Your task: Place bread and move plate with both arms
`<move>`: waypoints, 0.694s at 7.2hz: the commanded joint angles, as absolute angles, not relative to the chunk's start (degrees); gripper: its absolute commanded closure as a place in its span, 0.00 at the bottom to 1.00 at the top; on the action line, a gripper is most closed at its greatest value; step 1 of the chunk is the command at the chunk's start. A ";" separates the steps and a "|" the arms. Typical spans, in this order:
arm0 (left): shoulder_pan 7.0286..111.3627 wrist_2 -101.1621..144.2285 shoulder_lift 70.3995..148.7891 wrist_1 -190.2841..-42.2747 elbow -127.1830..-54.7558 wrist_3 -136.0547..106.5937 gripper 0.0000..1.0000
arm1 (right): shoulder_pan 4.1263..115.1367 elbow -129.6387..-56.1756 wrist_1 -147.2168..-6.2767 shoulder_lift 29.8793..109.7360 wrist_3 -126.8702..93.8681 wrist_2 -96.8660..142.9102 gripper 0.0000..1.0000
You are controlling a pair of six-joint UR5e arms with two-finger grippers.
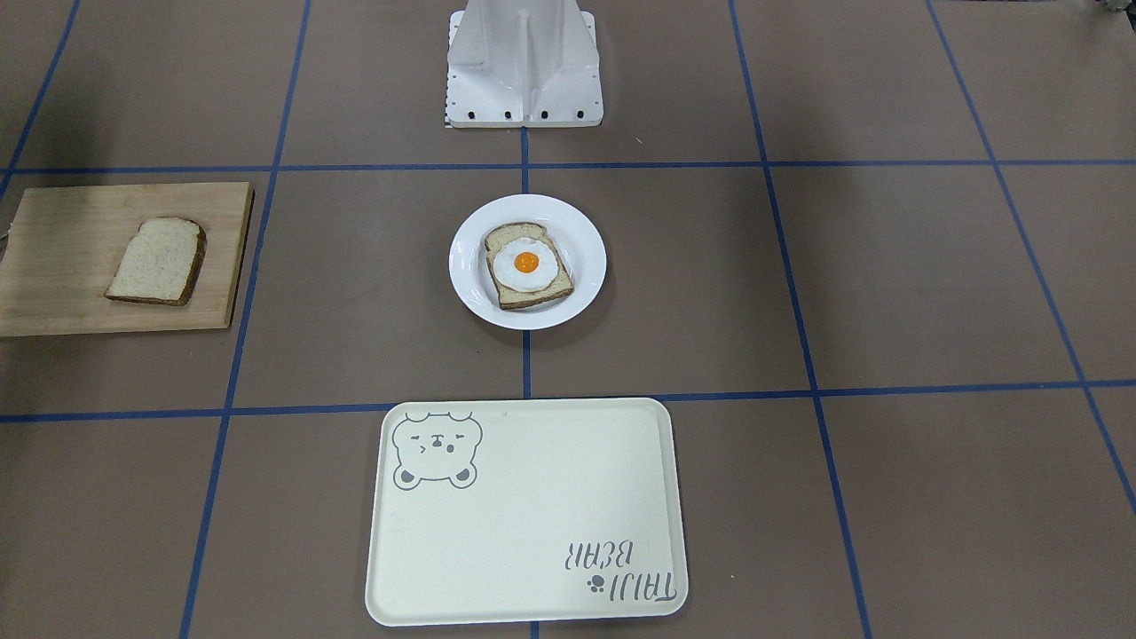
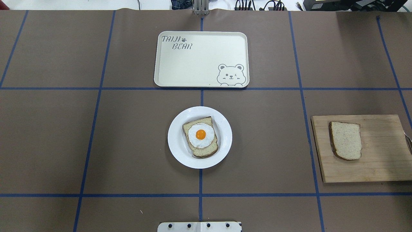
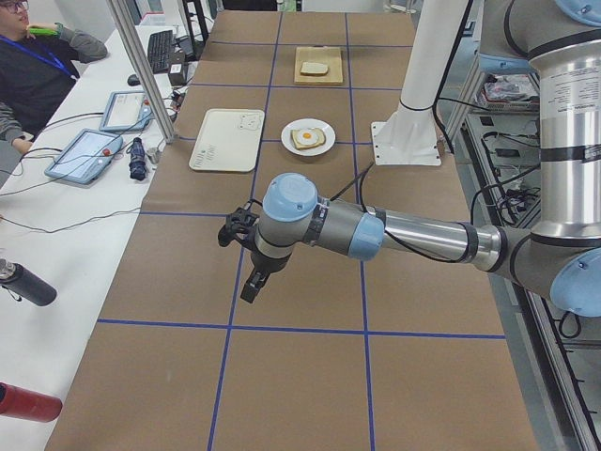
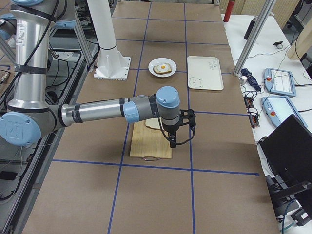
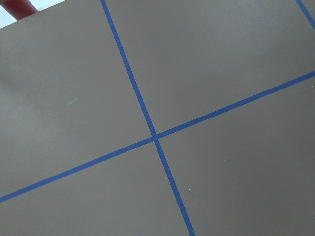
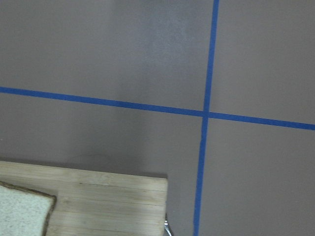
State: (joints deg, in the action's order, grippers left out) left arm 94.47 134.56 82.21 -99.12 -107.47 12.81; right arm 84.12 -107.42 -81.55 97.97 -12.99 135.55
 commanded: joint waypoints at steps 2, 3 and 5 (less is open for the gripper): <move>94.48 134.56 82.09 -100.90 -107.32 12.66 0.02 | 71.58 -106.35 -55.21 102.19 -47.27 135.45 0.00; 94.48 134.56 82.09 -100.90 -107.49 12.57 0.02 | 67.63 -105.74 -47.45 104.30 -54.42 132.92 0.00; 94.48 134.56 81.83 -100.99 -107.49 12.74 0.02 | 58.41 -101.98 -34.60 105.29 -67.00 125.29 0.03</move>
